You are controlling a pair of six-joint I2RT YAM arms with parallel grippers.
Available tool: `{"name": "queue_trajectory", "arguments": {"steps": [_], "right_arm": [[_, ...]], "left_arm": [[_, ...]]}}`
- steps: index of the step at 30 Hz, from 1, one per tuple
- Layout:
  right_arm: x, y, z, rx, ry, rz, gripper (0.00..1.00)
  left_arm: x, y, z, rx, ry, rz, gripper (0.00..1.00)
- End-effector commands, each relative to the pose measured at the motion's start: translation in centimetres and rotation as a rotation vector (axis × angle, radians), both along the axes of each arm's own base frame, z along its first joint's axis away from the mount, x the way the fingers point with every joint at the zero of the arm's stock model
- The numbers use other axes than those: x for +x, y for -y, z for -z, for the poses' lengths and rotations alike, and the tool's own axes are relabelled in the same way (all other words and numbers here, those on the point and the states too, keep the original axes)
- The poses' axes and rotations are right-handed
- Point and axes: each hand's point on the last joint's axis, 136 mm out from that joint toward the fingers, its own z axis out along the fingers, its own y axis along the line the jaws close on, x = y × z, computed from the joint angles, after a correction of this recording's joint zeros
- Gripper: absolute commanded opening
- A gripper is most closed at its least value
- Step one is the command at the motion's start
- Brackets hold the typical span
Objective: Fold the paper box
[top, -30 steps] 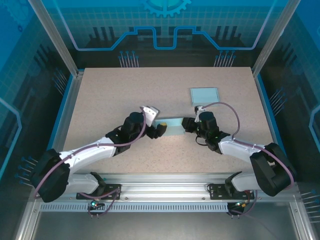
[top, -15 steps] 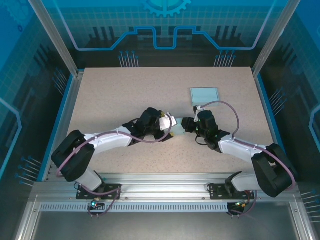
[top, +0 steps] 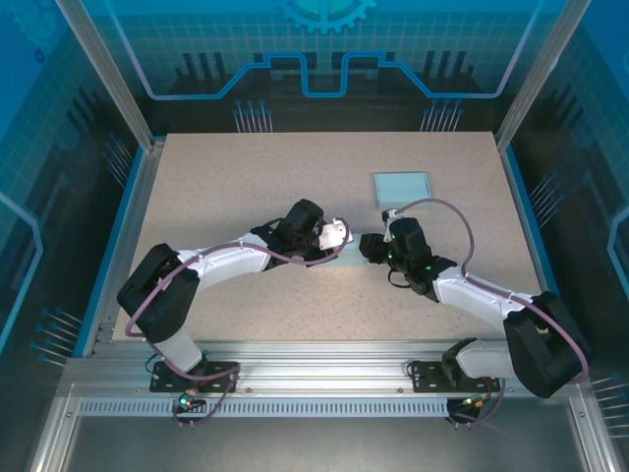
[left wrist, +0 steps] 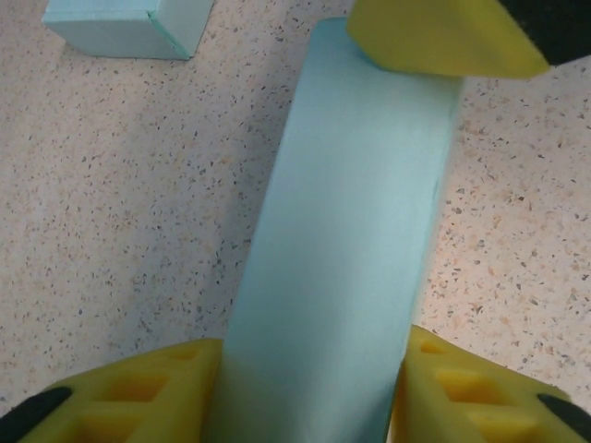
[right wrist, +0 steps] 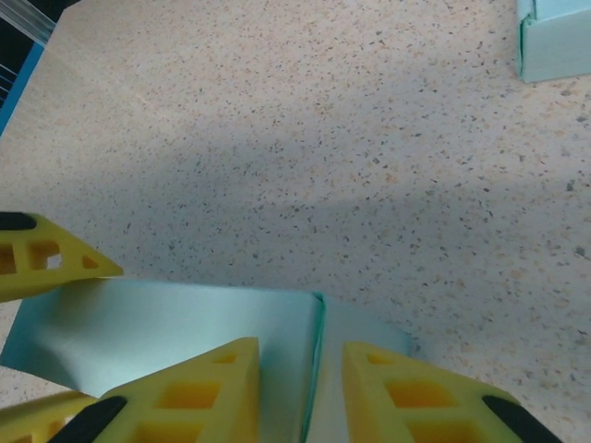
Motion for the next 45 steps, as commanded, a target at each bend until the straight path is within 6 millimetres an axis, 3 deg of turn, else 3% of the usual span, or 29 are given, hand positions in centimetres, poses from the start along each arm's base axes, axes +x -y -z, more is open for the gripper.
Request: {"name": "queue_trajectory", "arguments": {"steps": [1, 7, 12, 18, 20, 26, 32, 36, 39, 45], "right_arm": [[-2.8, 1.4, 2.8, -0.115, -0.137, -0.026, 0.34], [-2.8, 3.3, -0.7, -0.139, -0.095, 0.017, 0.49], [-3.8, 5.9, -3.7, -0.162, -0.050, 0.082, 0.62], [-6.1, 8.9, -6.4, -0.182, 0.016, 0.153, 0.84], [-6.8, 9.5, -7.0, -0.187, 0.032, 0.161, 0.99], [-8.0, 10.6, -7.8, -0.212, 0.038, 0.178, 1.00], [-8.0, 10.8, -7.5, -0.226, 0.024, 0.181, 1.00], [-8.0, 10.7, -7.6, -0.224, 0.028, 0.180, 1.00], [-7.9, 10.6, -7.4, -0.225, 0.025, 0.176, 1.00], [-7.5, 10.3, -7.2, -0.235, 0.006, 0.165, 1.00]], "left_arm": [[0.4, -1.9, 1.7, 0.090, -0.025, -0.052, 0.39], [2.1, -2.8, 0.2, 0.127, 0.113, -0.101, 0.33], [5.0, -3.4, -1.7, 0.159, 0.327, -0.176, 0.34], [8.1, -2.5, -2.8, 0.191, 0.534, -0.184, 0.35], [9.1, -1.9, -2.7, 0.201, 0.599, -0.165, 0.37], [11.8, -0.9, -0.8, 0.262, 0.699, -0.094, 0.36], [12.4, -1.0, 1.2, 0.280, 0.646, -0.055, 0.50], [12.3, -1.8, 2.6, 0.326, 0.637, -0.048, 0.76], [11.8, -2.3, 2.4, 0.321, 0.639, -0.063, 0.98], [9.4, -2.7, 1.1, 0.326, 0.666, -0.072, 0.99]]}}
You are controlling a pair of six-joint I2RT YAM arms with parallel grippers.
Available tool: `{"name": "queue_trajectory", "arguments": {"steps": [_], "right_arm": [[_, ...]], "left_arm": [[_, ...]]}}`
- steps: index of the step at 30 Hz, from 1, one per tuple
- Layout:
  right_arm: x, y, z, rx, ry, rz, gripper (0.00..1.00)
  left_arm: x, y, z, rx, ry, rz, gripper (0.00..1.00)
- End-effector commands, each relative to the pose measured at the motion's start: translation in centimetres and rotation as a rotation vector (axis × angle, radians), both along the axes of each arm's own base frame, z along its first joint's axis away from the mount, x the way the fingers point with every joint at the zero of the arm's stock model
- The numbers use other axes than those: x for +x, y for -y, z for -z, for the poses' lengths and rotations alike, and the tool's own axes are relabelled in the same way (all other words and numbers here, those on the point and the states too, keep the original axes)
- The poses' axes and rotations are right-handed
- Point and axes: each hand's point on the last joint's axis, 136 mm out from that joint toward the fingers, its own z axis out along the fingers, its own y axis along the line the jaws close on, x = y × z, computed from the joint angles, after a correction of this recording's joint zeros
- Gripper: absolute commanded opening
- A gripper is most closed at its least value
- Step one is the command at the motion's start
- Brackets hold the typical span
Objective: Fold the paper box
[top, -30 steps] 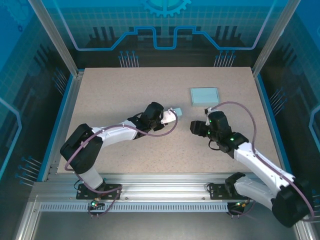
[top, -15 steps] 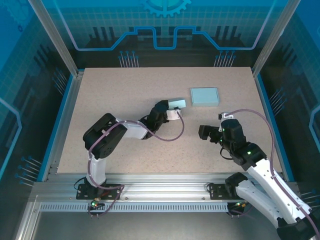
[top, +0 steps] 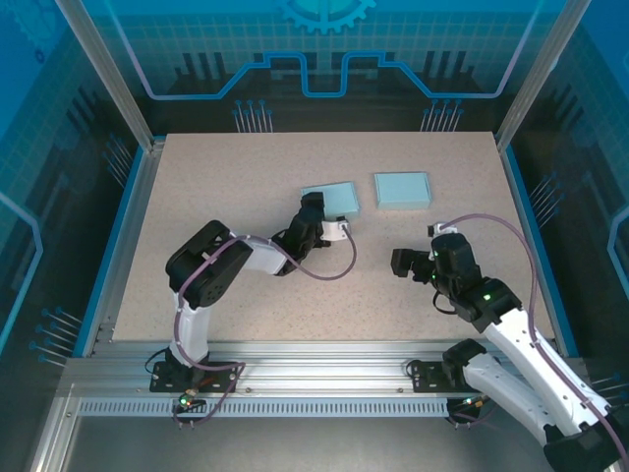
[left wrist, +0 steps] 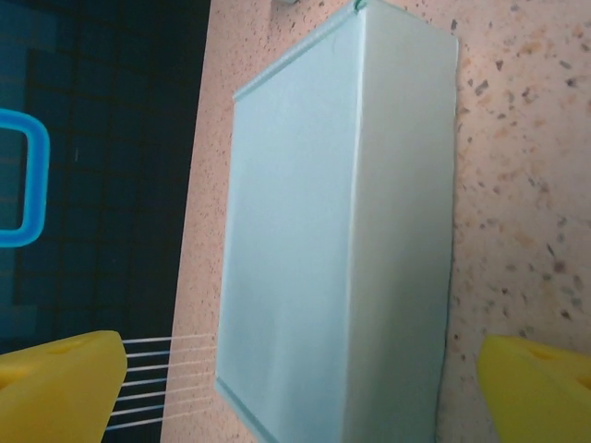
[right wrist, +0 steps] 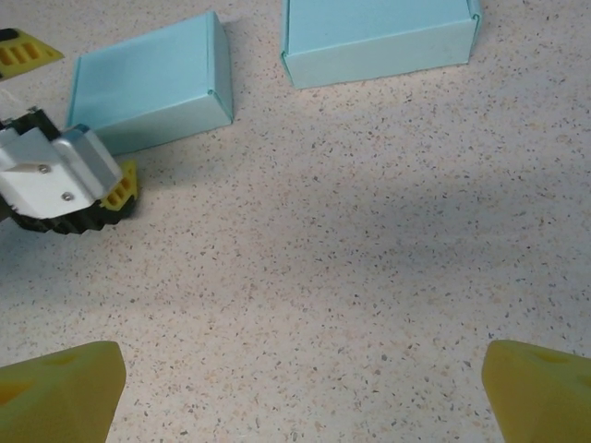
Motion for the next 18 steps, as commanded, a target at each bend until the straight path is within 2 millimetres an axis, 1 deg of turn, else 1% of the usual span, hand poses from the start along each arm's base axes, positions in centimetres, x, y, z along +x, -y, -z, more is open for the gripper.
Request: {"name": "queue_trajectory", "arguments": {"steps": [1, 5, 6, 8, 10, 12, 14, 16, 18], "right_arm": [[0.6, 0.1, -1.1, -0.007, 0.017, 0.000, 1.00], [1.2, 0.1, -1.5, -0.027, 0.023, 0.004, 1.00], [1.4, 0.3, -1.5, -0.039, 0.026, 0.013, 1.00], [1.9, 0.8, -1.7, -0.072, 0.037, 0.034, 1.00], [2.5, 1.6, -1.6, -0.123, 0.043, 0.062, 1.00], [3.2, 2.2, -1.7, -0.175, 0.058, 0.080, 1.00], [4.0, 2.7, -1.7, -0.227, 0.074, 0.088, 1.00], [4.8, 2.9, -1.6, -0.265, 0.099, 0.092, 1.00], [5.5, 2.8, -1.5, -0.298, 0.126, 0.069, 1.00]], "left_arm": [[-1.5, 0.2, -3.0, -0.023, 0.071, -0.006, 0.99], [-3.4, 0.2, -6.1, -0.069, 0.134, -0.049, 0.99], [-3.9, 0.0, -7.3, -0.107, 0.153, -0.071, 0.99], [-4.4, -1.1, -10.0, -0.217, 0.185, -0.145, 0.99], [-4.7, -3.1, -12.5, -0.350, 0.195, -0.252, 0.99], [-4.9, -5.6, -14.1, -0.477, 0.186, -0.374, 0.99], [-5.2, -8.5, -14.9, -0.591, 0.159, -0.510, 0.99], [-5.7, -11.7, -15.1, -0.712, 0.128, -0.634, 0.99], [-6.5, -14.4, -15.1, -0.823, 0.108, -0.711, 0.99]]}}
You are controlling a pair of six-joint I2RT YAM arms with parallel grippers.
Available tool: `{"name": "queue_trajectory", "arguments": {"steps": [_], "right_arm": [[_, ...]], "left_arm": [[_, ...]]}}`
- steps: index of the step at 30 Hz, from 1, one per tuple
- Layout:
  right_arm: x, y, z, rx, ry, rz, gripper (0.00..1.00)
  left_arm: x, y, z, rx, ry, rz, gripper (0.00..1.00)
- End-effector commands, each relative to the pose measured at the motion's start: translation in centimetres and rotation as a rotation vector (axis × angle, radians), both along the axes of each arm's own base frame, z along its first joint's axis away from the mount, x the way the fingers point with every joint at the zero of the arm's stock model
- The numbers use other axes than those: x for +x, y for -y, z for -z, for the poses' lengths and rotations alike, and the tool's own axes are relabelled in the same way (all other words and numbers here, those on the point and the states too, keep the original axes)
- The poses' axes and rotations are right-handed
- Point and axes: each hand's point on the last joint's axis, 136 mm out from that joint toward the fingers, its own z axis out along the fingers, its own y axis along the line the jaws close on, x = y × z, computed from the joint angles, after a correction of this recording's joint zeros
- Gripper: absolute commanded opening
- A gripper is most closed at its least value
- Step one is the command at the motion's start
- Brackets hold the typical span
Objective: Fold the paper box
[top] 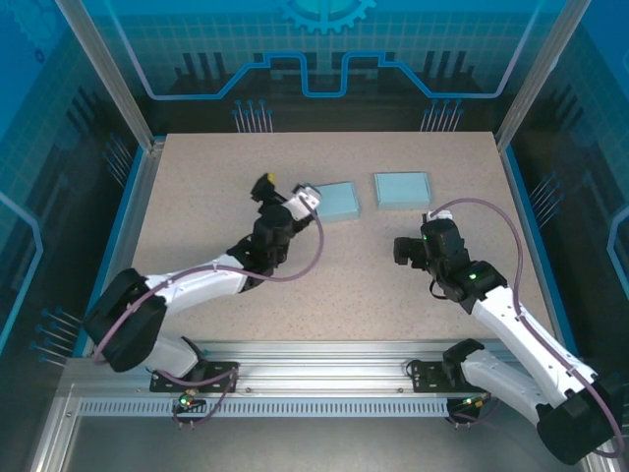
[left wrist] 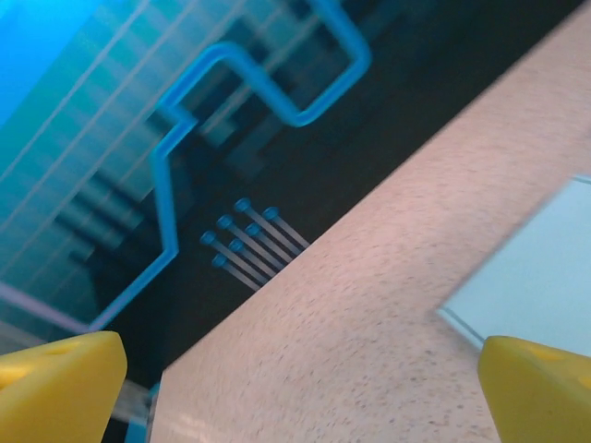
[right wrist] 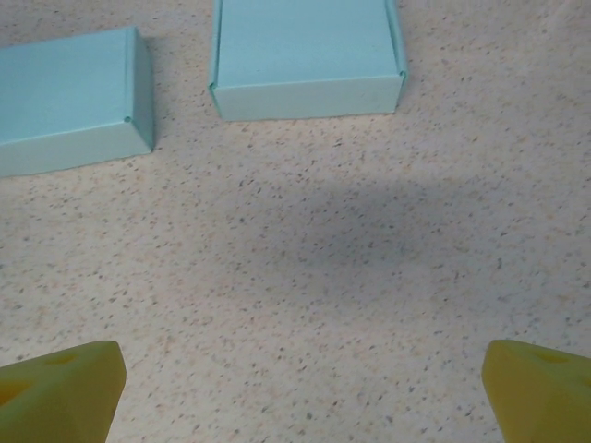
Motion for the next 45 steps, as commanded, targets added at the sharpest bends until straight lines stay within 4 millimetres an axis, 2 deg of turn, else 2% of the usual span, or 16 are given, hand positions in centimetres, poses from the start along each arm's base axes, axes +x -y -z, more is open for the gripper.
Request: {"name": "queue_trajectory", "arguments": {"steps": [1, 4, 8, 12, 16, 21, 25, 28, 30, 35, 38, 42, 45], "right_arm": [[2.4, 0.9, -1.4, -0.115, 0.118, -0.008, 1.00], [3.4, 1.1, -0.9, -0.179, 0.134, -0.027, 1.00], [4.8, 1.4, 0.4, -0.233, 0.128, -0.030, 1.00], [6.5, 1.4, 1.6, -0.233, 0.142, -0.042, 1.00], [7.7, 1.2, 1.6, -0.232, 0.221, -0.083, 1.00], [8.4, 2.7, 1.2, -0.190, 0.327, -0.072, 1.00], [8.9, 4.6, 2.4, -0.126, 0.330, -0.019, 1.00], [9.4, 5.1, 3.1, -0.102, 0.325, -0.011, 1.00], [9.6, 5.1, 3.4, -0.107, 0.323, -0.017, 1.00], [9.6, 5.1, 3.4, -0.116, 0.337, -0.024, 1.00], [9.4, 4.9, 3.1, -0.111, 0.361, -0.039, 1.00], [9.2, 4.4, 2.9, -0.100, 0.386, -0.068, 1.00], [9.4, 3.5, 3.4, -0.093, 0.389, -0.116, 1.00]], "left_arm": [[-1.9, -7.2, 2.2, -0.339, -0.095, -0.241, 0.99], [-3.1, -10.5, 2.8, -0.468, -0.094, -0.290, 0.99], [-3.9, -13.5, 4.6, -0.546, -0.111, -0.345, 0.99], [-4.1, -14.5, 6.2, -0.583, -0.108, -0.312, 0.99], [-4.1, -16.0, 7.4, -0.635, -0.117, -0.317, 0.99], [-3.4, -17.0, 8.8, -0.673, -0.082, -0.300, 0.99], [-2.1, -16.5, 9.6, -0.616, -0.095, -0.255, 0.99], [-1.5, -16.5, 10.1, -0.567, -0.076, -0.242, 0.99], [-1.2, -16.3, 10.3, -0.555, -0.057, -0.220, 0.99], [-0.2, -15.8, 12.7, -0.549, -0.138, -0.207, 0.99], [0.2, -16.4, 13.0, -0.578, -0.159, -0.214, 0.99], [0.6, -19.2, 14.3, -0.754, -0.182, -0.229, 0.99], [0.3, -19.3, 14.5, -0.791, -0.189, -0.209, 0.99]]}}
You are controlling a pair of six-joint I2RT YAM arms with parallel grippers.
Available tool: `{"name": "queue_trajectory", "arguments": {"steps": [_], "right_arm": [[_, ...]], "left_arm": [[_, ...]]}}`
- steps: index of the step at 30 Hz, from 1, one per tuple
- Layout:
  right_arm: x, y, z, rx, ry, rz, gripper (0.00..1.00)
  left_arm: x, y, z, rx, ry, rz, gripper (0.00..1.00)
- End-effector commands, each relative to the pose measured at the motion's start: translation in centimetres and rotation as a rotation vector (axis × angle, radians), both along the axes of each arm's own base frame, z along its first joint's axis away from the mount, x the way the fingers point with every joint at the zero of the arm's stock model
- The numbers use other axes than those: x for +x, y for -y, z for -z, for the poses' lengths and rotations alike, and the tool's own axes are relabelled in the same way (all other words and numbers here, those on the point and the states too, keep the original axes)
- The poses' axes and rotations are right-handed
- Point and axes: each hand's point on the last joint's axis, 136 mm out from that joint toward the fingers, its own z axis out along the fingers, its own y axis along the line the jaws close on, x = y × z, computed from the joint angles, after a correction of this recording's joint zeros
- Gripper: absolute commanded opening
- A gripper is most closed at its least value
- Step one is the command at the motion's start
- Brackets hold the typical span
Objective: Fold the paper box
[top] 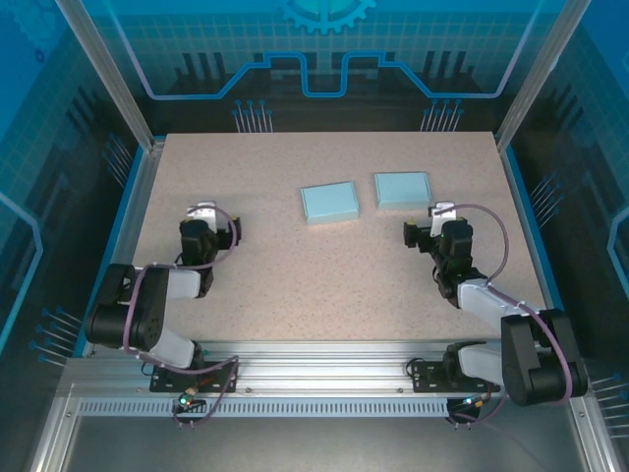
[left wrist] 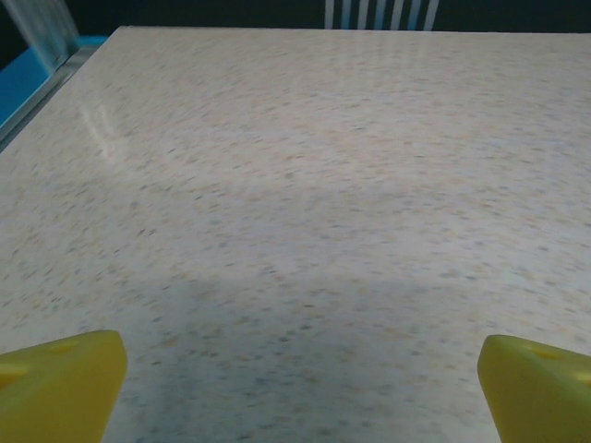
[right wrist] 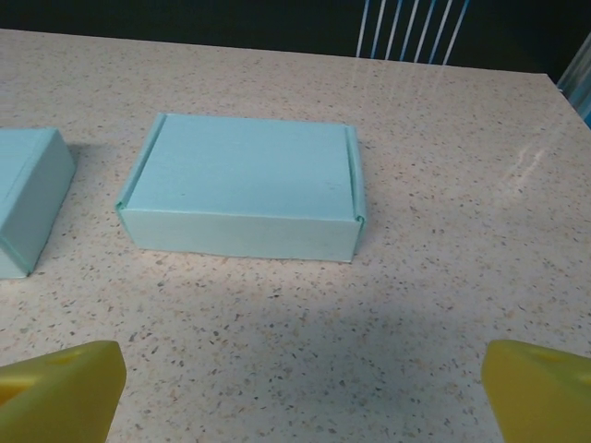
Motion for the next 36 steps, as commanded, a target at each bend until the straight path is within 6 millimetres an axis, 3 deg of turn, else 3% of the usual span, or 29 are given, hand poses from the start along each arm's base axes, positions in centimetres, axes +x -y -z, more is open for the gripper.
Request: {"name": "queue_trajectory", "arguments": {"steps": [1, 7, 14, 16, 18, 21, 36], "right_arm": [[0.6, -0.8, -1.0, -0.001, 0.064, -0.060, 1.00], [1.1, -2.5, 0.2, -0.026, 0.065, -0.177, 1.00], [1.6, -3.2, 1.6, -0.036, 0.069, -0.222, 1.00], [2.3, -2.8, 2.8, -0.028, 0.041, -0.208, 1.00], [3.3, -1.3, 3.2, 0.008, -0.022, -0.133, 1.00], [3.3, -0.5, 3.1, 0.048, -0.012, -0.117, 1.00], [3.4, -0.7, 3.2, 0.020, -0.016, -0.108, 1.00]], "left_arm": [[0.6, 1.3, -1.0, -0.101, 0.054, 0.072, 0.99], [0.7, 1.4, -1.1, -0.099, 0.057, 0.075, 0.99], [0.6, 2.0, -0.8, -0.095, 0.063, 0.110, 0.99], [0.6, 2.0, -0.8, -0.093, 0.062, 0.109, 0.99], [0.6, 2.0, -0.7, -0.093, 0.060, 0.109, 0.99], [0.6, 2.0, -0.8, -0.092, 0.062, 0.108, 0.99], [0.6, 2.1, -0.8, -0.089, 0.060, 0.115, 0.99]]}}
